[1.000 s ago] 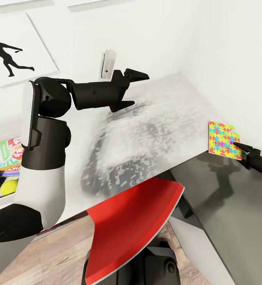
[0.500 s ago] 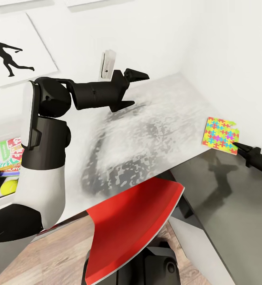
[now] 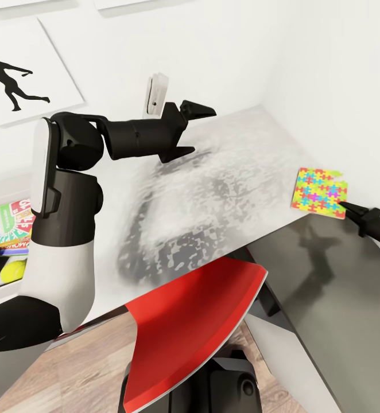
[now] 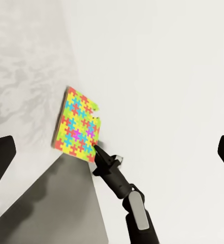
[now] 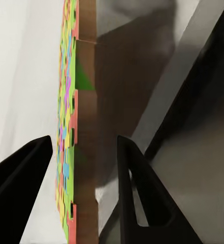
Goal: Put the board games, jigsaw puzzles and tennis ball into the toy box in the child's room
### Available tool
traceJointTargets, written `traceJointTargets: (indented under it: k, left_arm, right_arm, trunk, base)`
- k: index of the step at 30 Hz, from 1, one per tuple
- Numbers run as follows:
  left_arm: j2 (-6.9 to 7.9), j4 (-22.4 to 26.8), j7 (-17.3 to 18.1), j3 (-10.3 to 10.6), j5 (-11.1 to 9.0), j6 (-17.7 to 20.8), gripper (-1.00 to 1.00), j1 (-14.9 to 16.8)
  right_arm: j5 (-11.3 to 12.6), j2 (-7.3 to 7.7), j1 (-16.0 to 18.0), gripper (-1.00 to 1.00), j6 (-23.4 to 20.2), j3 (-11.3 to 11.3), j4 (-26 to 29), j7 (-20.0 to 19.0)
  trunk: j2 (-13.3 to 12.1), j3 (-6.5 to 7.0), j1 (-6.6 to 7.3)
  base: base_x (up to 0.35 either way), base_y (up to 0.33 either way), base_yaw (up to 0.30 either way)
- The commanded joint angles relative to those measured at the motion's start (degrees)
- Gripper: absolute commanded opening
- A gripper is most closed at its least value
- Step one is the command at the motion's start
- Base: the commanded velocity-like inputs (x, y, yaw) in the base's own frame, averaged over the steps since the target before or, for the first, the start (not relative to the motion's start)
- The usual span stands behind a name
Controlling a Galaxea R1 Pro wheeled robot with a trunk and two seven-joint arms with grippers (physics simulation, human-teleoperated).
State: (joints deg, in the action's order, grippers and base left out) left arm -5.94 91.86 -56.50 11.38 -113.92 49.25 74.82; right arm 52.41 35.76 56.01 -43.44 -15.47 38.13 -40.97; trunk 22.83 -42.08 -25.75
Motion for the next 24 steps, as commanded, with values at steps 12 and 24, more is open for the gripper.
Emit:
traceJointTargets:
  k: [12, 24]
  left_arm:
    - [-0.09, 0.2, -1.9, 0.1, -0.4, 0.0, 1.00, -0.2]
    - [-0.12, 0.2, -0.8, -0.1, -0.4, 0.2, 1.00, -1.9]
  right_arm:
    - [0.0, 0.03, -0.9, -1.00, -2.4, -0.1, 4.5, 0.0]
    - [0.0, 0.01, -3.6, -1.00, -5.3, -0.1, 11.5, 0.0]
  trunk:
    - [0.1, -0.07, -0.03]
    - [0.1, -0.07, -0.03]
  base:
    - [0.000, 0.000, 0.000]
    - [0.000, 0.000, 0.000]
